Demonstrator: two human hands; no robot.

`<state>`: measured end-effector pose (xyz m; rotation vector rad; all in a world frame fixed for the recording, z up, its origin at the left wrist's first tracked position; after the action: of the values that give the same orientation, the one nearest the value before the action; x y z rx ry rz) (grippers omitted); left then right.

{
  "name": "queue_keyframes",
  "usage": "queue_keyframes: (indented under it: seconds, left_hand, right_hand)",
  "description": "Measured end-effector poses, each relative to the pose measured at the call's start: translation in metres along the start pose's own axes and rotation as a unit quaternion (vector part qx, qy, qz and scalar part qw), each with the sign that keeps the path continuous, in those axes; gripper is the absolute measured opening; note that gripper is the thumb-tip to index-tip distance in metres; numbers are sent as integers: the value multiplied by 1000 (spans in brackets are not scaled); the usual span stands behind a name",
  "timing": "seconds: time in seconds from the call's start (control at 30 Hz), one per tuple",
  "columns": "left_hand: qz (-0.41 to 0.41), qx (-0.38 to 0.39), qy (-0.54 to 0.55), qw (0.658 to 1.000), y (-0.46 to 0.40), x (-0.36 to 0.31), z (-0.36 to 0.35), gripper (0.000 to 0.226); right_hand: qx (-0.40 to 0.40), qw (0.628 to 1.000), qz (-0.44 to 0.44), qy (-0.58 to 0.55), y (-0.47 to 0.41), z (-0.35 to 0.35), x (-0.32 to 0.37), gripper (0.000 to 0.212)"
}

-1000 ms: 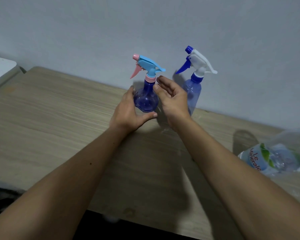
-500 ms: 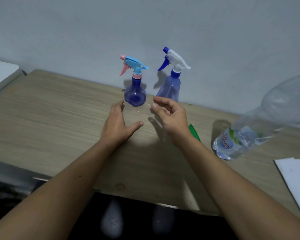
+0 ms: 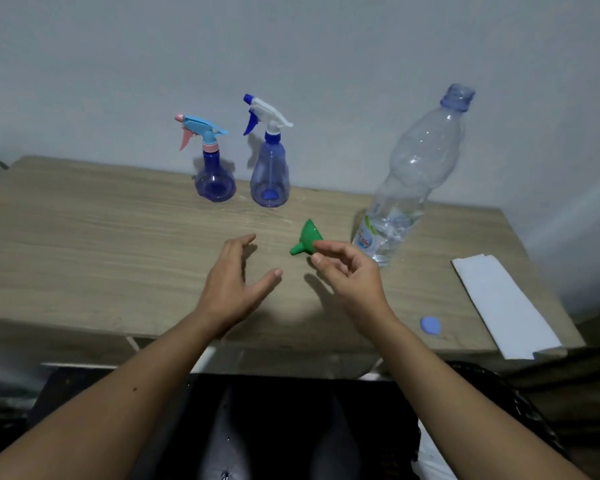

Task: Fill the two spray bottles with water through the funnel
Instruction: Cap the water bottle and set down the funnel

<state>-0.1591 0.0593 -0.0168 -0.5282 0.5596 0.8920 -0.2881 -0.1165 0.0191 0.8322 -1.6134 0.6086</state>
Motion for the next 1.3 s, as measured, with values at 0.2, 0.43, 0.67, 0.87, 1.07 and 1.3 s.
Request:
queue_keyframes:
  seconds: [0.2,0.43,0.67,0.87,1.07,1.3]
  left_hand:
    - [-92,0,23,996,-17,-88,-21,75]
    - [-121,21,114,986,-55,-166,-51,121]
    - [-124,32,165,978,-84,-197,-74,117]
    - [-132,-9,170,977,-84,-193,-84,84]
    - [-121,-20,183,975,-83,-191,-85,84]
    - [-107,-4,160,981,-80,-192,-80,85]
  right_hand:
    - [-81,996,9,40,52,83,4,21]
    - [-192,974,2,120,83,165,-4,28]
    - [-189,950,20,248,80,195,-19,48]
    - [-162,938,14,305,74,197,-21,35]
    - [-157,957,25,242,72,187,1,31]
    - [-138,971,109,162,39,141,72,29]
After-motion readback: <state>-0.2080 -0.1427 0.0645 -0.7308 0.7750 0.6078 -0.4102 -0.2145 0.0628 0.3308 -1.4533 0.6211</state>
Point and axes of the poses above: each hand's wrist, its own y-axis away from the middle knuckle, its own z-axis out of the back of the hand, x = y × z, the point moved 1 cm from there along -y, towards the middle knuckle, and after that the axes turned 12 degrees about -y, right-handed, at the moved point
